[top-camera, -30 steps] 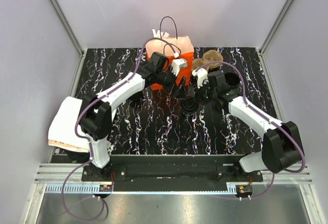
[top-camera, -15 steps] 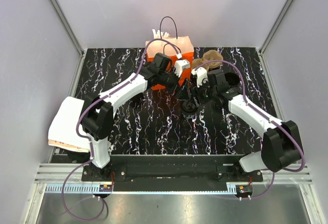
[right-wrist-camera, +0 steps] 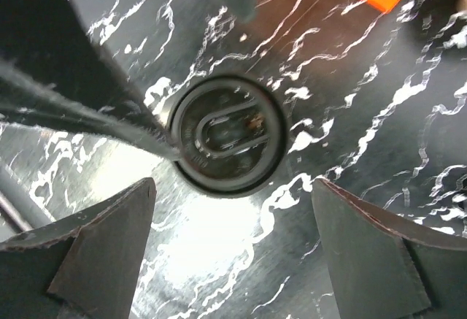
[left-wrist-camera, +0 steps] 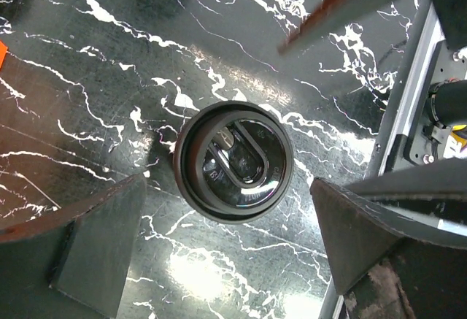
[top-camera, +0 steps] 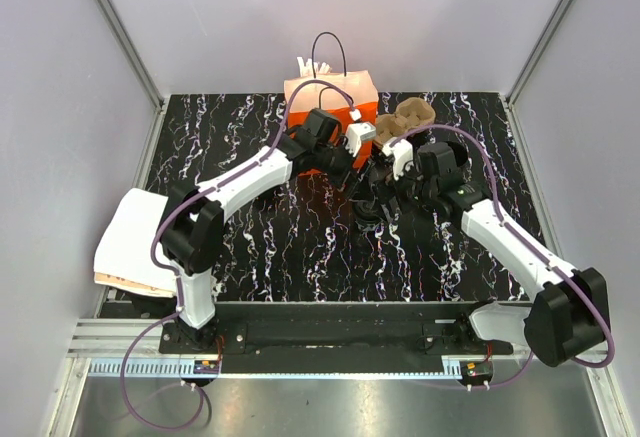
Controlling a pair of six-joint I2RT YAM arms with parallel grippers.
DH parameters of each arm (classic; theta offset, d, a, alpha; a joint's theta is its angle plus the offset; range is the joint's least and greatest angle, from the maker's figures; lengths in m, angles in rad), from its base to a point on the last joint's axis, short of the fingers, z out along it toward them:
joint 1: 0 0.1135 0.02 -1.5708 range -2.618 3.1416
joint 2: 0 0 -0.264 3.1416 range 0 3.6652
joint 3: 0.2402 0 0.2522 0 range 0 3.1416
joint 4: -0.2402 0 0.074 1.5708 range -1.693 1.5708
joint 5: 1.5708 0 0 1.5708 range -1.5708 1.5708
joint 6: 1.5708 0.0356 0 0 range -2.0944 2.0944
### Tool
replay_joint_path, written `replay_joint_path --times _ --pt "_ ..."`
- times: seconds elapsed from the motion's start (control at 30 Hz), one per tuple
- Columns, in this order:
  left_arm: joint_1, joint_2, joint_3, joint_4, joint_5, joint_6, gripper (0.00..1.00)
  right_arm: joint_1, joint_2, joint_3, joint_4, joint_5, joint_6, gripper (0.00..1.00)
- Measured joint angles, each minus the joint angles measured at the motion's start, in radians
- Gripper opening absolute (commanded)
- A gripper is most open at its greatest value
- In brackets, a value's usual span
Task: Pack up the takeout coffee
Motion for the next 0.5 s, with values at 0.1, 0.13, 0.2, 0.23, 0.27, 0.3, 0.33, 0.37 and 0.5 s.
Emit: replay_joint_path --times 0.1,0.13,0.2,0.23,0.27,0.3,0.33,0.37,0.5 --pt "-0.01 0.006 0.0 0.011 -0.01 0.0 0.99 0.0 -0.001 -0.024 -0.013 -0.026 -0.019 0.87" --pt "-0.012 0.009 0.0 0.014 -0.013 0.0 0.99 0.0 -0.001 -0.032 -0.017 -0.031 -0.026 0.83" --pt "-0.016 0.015 0.0 0.02 -0.017 0.0 0.99 0.0 -0.001 -0.045 -0.021 -0.036 -0.042 0.8" --pt "-0.017 0.018 0.0 0.023 -0.019 0.0 0.99 0.0 -0.001 -0.051 -0.024 -0.039 -0.048 0.78" --pt "-0.018 0.021 0.0 0.026 -0.021 0.0 0.99 0.0 -0.001 -0.056 -0.024 -0.04 -0.052 0.77" --pt "-0.019 0.024 0.0 0.027 -0.022 0.0 0.99 0.0 -0.001 -0.06 -0.027 -0.041 -0.056 0.76" --pt "-0.021 0.028 0.0 0.029 -0.024 0.001 0.99 0.0 -0.001 -0.063 -0.031 -0.042 -0.058 0.74" --pt "-0.022 0.033 0.0 0.031 -0.026 0.001 0.99 0.0 -0.001 -0.063 -0.031 -0.042 -0.06 0.73" --pt "-0.024 0.053 -0.001 0.034 -0.03 0.001 0.98 0.0 0.004 -0.066 -0.028 -0.043 -0.064 0.69"
